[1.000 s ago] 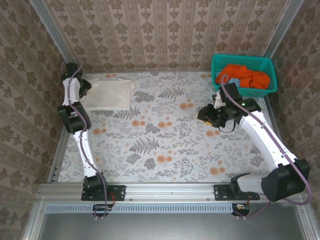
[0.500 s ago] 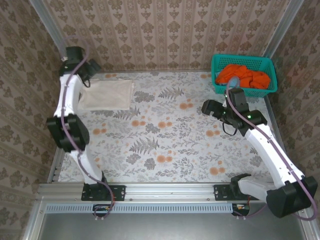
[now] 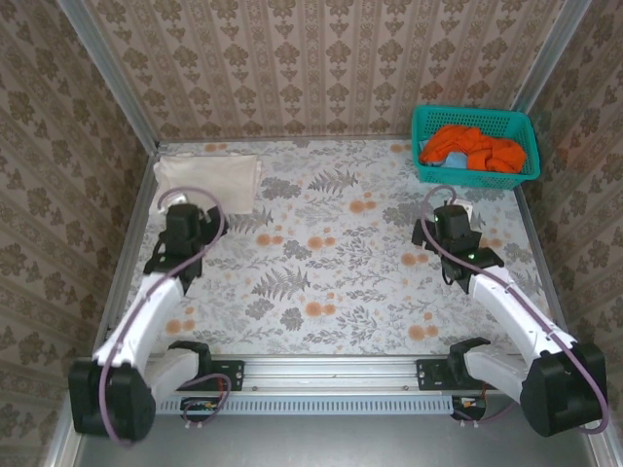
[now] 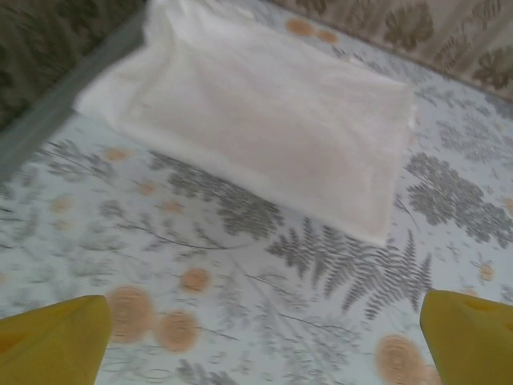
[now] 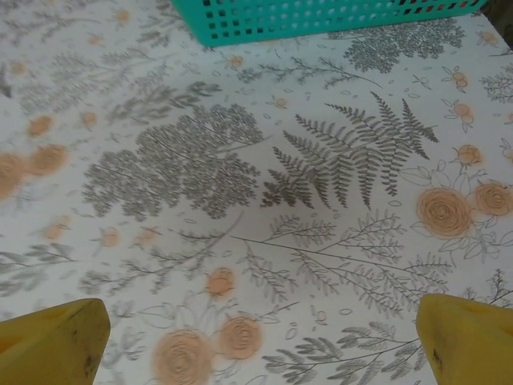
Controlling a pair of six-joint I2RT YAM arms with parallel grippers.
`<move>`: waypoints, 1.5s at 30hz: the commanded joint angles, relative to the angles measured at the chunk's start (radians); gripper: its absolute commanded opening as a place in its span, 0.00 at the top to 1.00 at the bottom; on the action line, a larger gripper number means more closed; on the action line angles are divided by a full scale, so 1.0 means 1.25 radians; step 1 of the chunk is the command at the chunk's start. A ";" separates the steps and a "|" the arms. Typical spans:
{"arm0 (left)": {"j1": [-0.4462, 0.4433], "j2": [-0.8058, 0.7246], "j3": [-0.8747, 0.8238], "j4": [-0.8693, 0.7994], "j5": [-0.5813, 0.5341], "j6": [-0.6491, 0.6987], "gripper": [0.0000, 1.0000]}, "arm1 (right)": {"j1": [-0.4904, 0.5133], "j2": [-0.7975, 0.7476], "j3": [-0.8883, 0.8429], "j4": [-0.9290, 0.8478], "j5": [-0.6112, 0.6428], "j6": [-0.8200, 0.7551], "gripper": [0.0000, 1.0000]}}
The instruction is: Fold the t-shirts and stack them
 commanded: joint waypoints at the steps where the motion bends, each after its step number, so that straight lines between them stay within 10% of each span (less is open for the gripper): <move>1: 0.081 -0.135 -0.086 0.031 -0.029 0.085 0.00 | -0.005 -0.016 -0.065 0.171 0.024 -0.104 0.00; 10: 0.283 -0.244 -0.243 0.022 0.128 0.192 0.00 | -0.032 0.000 -0.226 0.370 0.032 -0.236 0.00; 29: 0.211 0.395 -0.083 0.547 0.280 0.332 0.00 | -0.130 0.365 -0.117 0.757 -0.138 -0.240 0.01; 36: 0.142 0.427 -0.122 0.667 0.245 0.374 0.00 | -0.131 0.392 -0.278 1.083 -0.208 -0.266 0.00; 42: 0.096 0.479 -0.237 0.935 0.177 0.418 0.00 | -0.130 0.380 -0.297 1.089 -0.273 -0.288 0.01; 45: 0.091 0.482 -0.189 0.848 0.149 0.409 0.00 | -0.133 0.388 -0.225 0.962 -0.240 -0.272 0.01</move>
